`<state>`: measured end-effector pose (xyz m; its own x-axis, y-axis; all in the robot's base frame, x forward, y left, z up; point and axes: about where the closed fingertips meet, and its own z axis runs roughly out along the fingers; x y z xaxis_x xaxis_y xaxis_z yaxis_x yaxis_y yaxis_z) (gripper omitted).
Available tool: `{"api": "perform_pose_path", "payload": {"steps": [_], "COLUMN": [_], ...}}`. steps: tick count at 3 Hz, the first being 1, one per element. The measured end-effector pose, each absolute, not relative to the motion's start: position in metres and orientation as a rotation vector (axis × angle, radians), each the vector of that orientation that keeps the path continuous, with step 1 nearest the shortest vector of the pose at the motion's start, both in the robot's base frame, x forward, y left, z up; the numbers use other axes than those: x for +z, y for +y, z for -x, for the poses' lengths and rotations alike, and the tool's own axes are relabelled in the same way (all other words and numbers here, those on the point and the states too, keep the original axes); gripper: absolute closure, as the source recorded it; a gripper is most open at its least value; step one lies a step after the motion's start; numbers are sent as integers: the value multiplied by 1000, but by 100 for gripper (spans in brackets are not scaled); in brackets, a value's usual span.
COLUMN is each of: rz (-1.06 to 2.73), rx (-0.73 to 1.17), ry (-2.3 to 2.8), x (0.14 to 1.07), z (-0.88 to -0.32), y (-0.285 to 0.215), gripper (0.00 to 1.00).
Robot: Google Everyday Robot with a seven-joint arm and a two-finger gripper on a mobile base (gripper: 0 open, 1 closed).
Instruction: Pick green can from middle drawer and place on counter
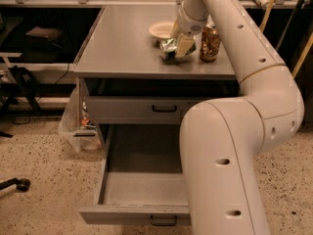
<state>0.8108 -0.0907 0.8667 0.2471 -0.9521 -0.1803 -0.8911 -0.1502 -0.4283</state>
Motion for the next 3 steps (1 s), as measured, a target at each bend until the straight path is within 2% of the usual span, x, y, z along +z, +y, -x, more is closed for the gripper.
{"api": "perform_pose_path", "payload": {"steps": [1, 3], "rz": [2078, 2103], "rx": [-182, -250], "ry": [1678, 1716], "x": [867, 894], "z": [-811, -800], "y": [-91, -88], "gripper": [0, 0]}}
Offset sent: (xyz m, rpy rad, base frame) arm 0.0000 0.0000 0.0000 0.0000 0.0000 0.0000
